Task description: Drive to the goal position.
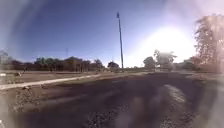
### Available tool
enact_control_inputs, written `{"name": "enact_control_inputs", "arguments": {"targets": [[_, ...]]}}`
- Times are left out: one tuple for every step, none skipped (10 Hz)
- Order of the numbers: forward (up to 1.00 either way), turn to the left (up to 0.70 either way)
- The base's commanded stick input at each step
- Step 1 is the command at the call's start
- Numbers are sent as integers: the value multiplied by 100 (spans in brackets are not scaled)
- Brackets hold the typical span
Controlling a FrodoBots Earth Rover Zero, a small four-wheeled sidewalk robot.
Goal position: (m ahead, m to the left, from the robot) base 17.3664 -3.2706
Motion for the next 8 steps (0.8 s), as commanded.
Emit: {"name": "enact_control_inputs", "arguments": {"targets": [[50, 0], [50, 0], [50, 0], [50, 0], [50, 0], [50, 0], [50, 0], [50, 0]]}}
